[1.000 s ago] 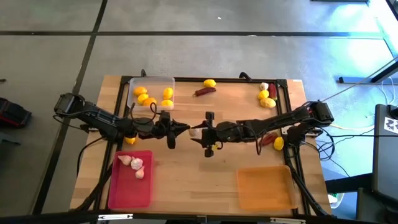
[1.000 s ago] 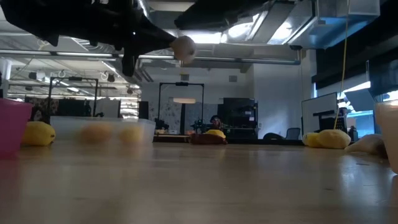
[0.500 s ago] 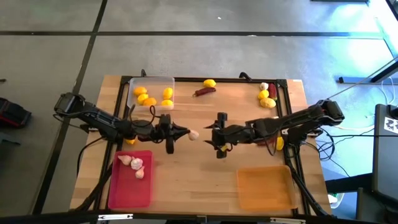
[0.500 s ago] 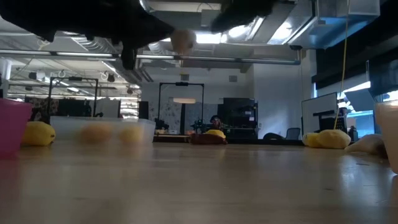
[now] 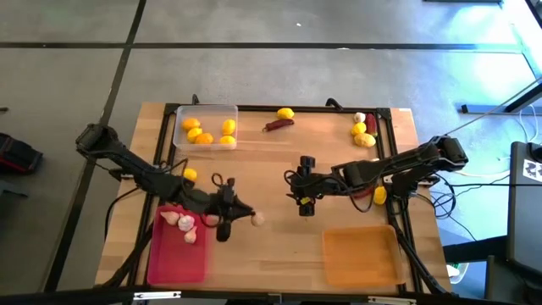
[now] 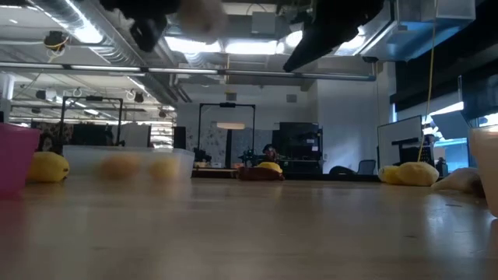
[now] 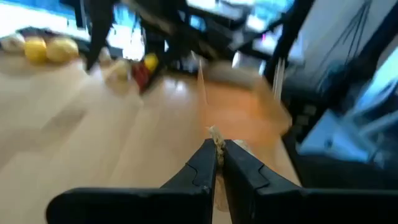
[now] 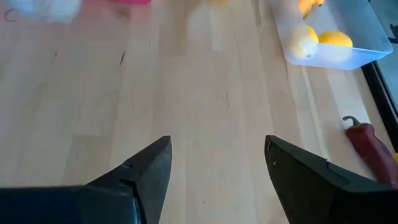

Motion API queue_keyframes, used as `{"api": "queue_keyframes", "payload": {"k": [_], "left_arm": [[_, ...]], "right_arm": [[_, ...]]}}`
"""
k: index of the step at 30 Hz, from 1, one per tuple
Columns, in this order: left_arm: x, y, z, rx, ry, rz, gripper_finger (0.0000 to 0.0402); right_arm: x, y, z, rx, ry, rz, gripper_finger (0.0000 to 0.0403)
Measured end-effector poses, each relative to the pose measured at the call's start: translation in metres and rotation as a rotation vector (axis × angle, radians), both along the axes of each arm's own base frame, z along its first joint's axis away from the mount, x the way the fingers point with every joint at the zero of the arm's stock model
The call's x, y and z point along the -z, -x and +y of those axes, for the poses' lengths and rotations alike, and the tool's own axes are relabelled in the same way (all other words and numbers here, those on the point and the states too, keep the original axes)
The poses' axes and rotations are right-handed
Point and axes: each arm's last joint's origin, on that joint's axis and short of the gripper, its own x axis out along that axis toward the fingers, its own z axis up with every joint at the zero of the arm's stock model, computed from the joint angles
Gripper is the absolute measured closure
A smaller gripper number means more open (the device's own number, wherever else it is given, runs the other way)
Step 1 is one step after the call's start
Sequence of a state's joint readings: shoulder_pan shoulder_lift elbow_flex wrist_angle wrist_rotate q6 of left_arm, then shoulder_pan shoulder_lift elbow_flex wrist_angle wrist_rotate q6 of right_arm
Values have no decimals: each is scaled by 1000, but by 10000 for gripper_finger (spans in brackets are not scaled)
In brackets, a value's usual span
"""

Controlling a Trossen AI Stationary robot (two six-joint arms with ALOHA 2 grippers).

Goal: Sort produce into baskets
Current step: Put the white garlic into the bottom left red bin

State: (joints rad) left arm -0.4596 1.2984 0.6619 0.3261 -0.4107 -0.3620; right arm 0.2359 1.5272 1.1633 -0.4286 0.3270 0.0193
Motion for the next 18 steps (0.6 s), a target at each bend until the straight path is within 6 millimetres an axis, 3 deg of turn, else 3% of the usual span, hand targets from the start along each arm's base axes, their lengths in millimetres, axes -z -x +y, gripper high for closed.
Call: {"api": "queue_keyframes", "payload": {"k": [11, 18], "left_arm": [[-27, 29, -42, 1, 25, 379, 385], [-29, 59, -60, -53, 110, 536, 385]], "right_arm": [[0, 0, 0, 1, 1, 0, 152], [0, 0, 0, 1, 0, -5, 152]]}}
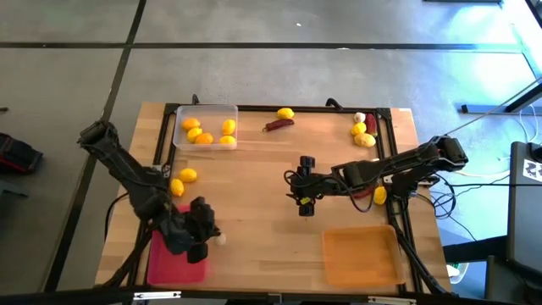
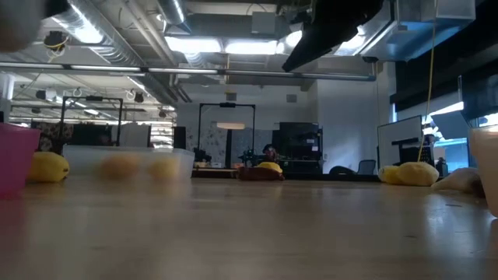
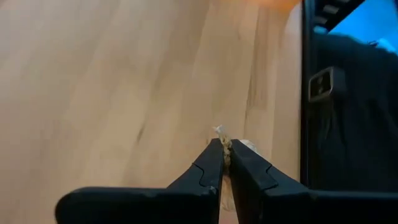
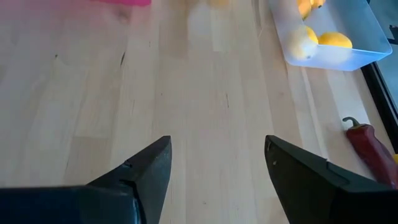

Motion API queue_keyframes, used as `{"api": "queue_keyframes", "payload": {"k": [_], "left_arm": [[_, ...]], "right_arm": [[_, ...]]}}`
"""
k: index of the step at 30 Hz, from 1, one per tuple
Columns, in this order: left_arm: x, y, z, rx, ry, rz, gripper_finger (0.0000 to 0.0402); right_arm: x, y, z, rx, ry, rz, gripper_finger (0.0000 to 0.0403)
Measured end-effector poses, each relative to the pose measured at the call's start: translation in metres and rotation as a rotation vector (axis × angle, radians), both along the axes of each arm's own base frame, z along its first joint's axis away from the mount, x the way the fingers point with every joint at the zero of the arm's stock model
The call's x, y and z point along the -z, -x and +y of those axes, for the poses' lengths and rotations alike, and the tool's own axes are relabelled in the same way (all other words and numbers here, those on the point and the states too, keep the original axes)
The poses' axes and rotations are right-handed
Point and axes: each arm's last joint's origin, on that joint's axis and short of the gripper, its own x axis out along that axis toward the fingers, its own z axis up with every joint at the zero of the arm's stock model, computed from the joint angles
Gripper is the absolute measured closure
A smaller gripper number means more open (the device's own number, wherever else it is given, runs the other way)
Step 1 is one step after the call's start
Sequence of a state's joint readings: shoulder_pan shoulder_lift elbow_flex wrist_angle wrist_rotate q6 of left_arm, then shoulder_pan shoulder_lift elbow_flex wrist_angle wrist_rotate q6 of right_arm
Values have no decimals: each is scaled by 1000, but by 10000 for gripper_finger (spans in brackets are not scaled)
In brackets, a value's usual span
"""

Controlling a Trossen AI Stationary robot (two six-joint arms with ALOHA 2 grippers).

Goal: Sort produce into baskets
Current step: Put the white garlic into the bottom left red bin

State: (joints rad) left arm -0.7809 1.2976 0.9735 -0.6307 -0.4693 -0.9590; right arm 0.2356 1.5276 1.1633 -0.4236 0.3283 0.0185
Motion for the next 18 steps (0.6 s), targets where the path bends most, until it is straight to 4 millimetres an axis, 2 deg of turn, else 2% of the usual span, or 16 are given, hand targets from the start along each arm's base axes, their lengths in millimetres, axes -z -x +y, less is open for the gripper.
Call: {"api": "queue_keyframes", "payload": {"k": [4, 10, 14, 18], "left_arm": [[5, 17, -2, -73, -6, 91, 385], [13, 41, 6, -219, -84, 207, 385], [17, 51, 9, -276, -116, 232, 385], [32, 59, 10, -307, -127, 241, 385]], "right_arm": [[0, 0, 0, 0, 0, -2, 152], [0, 0, 0, 0, 0, -2, 152], [0, 0, 0, 0, 0, -2, 152], [0, 0, 0, 0, 0, -3, 152]]}}
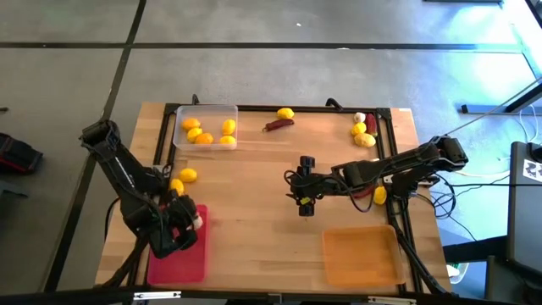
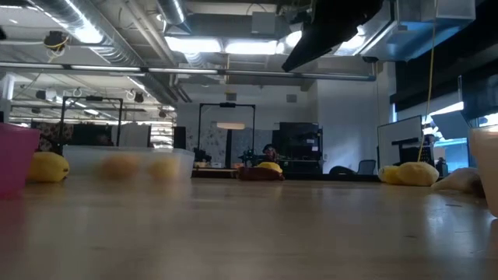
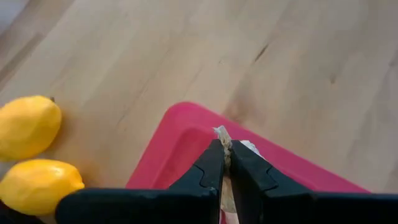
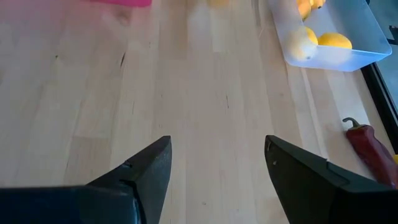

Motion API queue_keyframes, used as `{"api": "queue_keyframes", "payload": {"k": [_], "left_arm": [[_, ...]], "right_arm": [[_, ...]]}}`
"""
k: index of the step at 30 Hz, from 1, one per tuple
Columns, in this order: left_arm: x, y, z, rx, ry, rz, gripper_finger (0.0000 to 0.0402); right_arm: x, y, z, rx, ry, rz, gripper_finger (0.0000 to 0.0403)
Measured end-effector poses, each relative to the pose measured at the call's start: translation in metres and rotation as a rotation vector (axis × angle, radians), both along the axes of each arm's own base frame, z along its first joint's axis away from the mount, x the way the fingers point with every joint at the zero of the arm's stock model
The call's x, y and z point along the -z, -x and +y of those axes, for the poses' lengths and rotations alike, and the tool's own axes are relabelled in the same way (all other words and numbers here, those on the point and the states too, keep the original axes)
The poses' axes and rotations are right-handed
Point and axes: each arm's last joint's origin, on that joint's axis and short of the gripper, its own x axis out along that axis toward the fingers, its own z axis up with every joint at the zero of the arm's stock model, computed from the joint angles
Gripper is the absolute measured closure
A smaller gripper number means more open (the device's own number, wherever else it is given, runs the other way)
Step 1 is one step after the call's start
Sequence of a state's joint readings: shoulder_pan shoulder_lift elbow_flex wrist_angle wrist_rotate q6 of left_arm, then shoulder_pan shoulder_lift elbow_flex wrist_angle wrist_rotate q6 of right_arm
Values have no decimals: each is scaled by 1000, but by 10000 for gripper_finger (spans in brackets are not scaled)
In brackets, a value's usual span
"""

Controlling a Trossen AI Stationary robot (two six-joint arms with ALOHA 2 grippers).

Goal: Sort produce into baskets
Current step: Put the white garlic into the bottom left red bin, then put the yellow lemon into the left white bin

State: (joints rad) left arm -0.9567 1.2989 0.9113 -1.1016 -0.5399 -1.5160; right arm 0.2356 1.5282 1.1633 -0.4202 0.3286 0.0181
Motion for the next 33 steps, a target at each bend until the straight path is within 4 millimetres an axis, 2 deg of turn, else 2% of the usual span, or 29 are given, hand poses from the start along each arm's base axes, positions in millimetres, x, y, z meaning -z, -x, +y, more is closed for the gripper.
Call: {"api": "queue_keyframes", "payload": {"k": [8, 14, 17, 25, 29, 33], "left_arm": [[38, 5, 6, -21, 17, -23, 384], [45, 5, 11, -38, 8, 8, 376], [45, 4, 12, -50, 22, 20, 342], [43, 3, 12, -54, 41, 33, 206], [28, 2, 11, -42, 94, -4, 153], [7, 5, 15, -9, 146, -76, 118]], "right_arm": [[11, -6, 1, 0, 9, 35, 152], [18, -10, 2, 0, 11, 44, 152], [17, -11, 2, 0, 9, 35, 152], [17, -11, 2, 0, 9, 37, 152], [17, -11, 2, 1, 8, 37, 152], [17, -11, 2, 1, 7, 34, 152]]}}
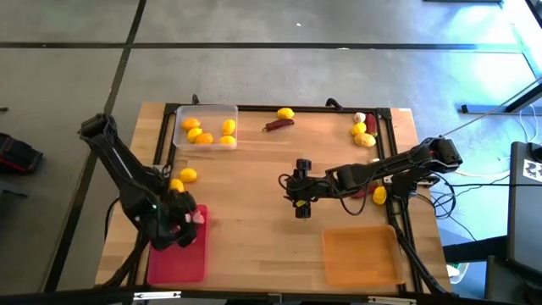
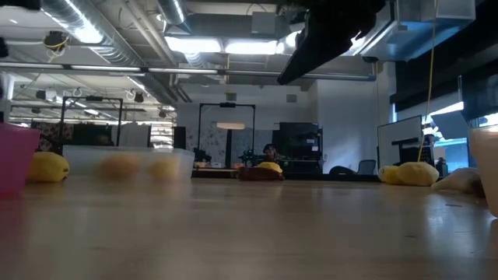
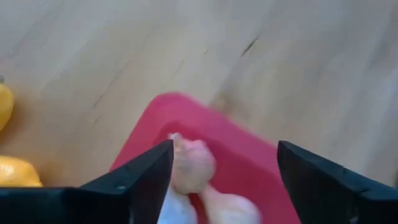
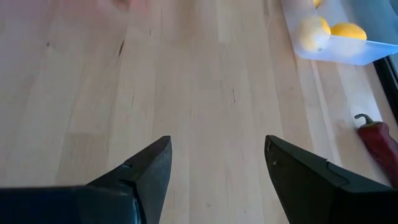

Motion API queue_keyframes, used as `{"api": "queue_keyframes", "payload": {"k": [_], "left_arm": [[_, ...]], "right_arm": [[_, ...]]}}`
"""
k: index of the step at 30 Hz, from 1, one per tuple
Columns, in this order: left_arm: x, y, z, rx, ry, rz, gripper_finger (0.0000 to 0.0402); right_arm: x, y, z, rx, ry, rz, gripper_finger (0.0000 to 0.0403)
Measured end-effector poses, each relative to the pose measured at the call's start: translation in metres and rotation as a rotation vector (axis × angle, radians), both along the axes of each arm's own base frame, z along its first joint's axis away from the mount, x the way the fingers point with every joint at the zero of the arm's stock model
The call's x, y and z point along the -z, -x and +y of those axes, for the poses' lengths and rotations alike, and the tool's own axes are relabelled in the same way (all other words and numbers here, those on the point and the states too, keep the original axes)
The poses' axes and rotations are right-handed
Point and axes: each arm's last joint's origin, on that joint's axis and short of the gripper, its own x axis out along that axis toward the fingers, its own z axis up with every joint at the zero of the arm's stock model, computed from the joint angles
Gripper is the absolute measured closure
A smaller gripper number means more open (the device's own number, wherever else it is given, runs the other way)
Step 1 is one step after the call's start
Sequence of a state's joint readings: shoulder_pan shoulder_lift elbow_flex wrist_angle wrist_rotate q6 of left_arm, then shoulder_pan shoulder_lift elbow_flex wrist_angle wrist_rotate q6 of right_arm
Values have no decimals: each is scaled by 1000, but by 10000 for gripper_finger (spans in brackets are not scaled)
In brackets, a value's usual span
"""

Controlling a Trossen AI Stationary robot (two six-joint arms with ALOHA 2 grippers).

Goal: Sort produce into baskets
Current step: Put the yellow lemon into the left white bin

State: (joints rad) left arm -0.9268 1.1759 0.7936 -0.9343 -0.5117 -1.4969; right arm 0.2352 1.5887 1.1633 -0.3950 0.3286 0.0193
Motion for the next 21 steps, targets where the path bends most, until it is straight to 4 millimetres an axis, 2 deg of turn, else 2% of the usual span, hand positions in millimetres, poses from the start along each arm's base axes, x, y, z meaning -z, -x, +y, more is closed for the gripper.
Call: {"api": "queue_keyframes", "payload": {"k": [7, 14, 21], "left_arm": [[-26, 8, 31, -29, -50, -131, 101], [-34, 12, 71, -121, -157, -61, 101], [-33, 5, 95, -123, -201, 84, 101]], "right_arm": [[0, 0, 0, 0, 0, -1, 152], [0, 0, 0, 0, 0, -2, 152], [-1, -2, -4, 2, 9, -7, 152]]}}
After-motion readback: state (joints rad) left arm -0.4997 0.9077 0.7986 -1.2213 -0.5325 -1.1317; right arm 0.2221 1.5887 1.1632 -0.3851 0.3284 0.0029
